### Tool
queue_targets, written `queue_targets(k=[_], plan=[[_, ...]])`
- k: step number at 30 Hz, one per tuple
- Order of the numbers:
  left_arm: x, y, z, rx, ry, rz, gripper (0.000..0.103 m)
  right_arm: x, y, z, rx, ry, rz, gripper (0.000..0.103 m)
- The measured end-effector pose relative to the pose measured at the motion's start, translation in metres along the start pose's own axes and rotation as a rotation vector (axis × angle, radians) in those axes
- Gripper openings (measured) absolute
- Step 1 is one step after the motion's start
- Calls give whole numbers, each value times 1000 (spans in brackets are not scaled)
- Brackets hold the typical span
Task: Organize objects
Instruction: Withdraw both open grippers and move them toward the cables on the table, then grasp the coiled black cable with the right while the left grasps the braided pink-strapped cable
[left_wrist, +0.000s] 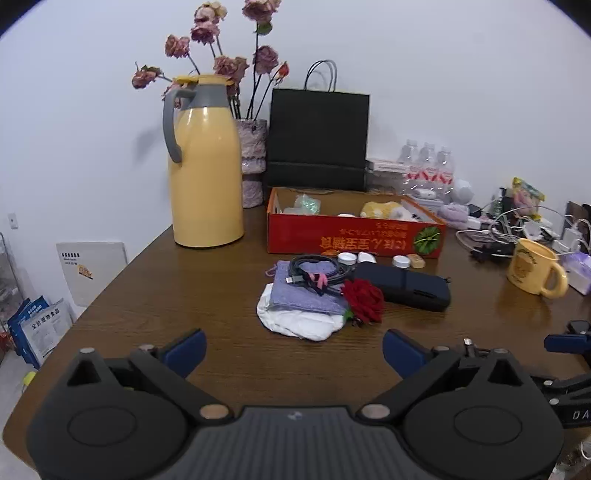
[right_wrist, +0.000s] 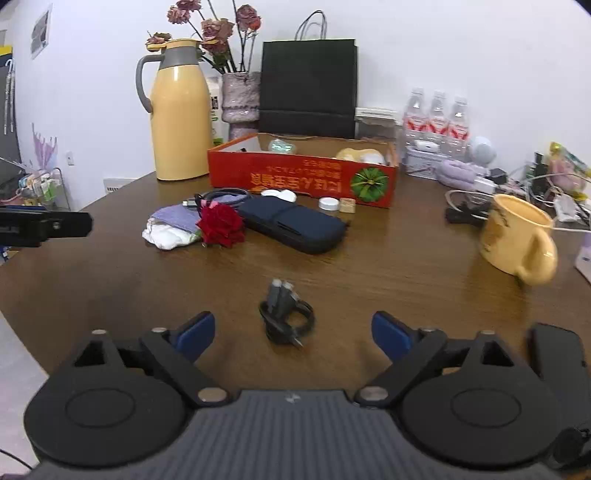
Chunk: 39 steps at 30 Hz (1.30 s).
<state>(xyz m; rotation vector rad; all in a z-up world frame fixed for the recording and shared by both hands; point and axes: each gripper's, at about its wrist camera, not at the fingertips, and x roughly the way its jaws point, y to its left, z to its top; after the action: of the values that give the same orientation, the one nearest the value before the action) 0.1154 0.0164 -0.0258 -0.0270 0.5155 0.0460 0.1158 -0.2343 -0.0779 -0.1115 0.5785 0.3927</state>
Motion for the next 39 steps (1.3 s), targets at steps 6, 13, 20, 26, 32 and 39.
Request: queue_targets(k=[6,13,20,26,32,39], plan=[[39,1,10,27,30,3,91,47,7,5,-32,53,1,48],[126,-3,54,91,41,-76,94,63,-4,18,-10,42,65,37],[229,-22,83,313,205,-97,93,75,-26,43,18,-1,39,37],[248,-9,78,282,233,-174,87,97,-33,43,24,36,47,37],[236,-16,76,309,150,-129,77,107,-25,35,-34,58,24,43],[168,-1,110,228,-45,-111,76,111,-29,35,-6,68,31,41]])
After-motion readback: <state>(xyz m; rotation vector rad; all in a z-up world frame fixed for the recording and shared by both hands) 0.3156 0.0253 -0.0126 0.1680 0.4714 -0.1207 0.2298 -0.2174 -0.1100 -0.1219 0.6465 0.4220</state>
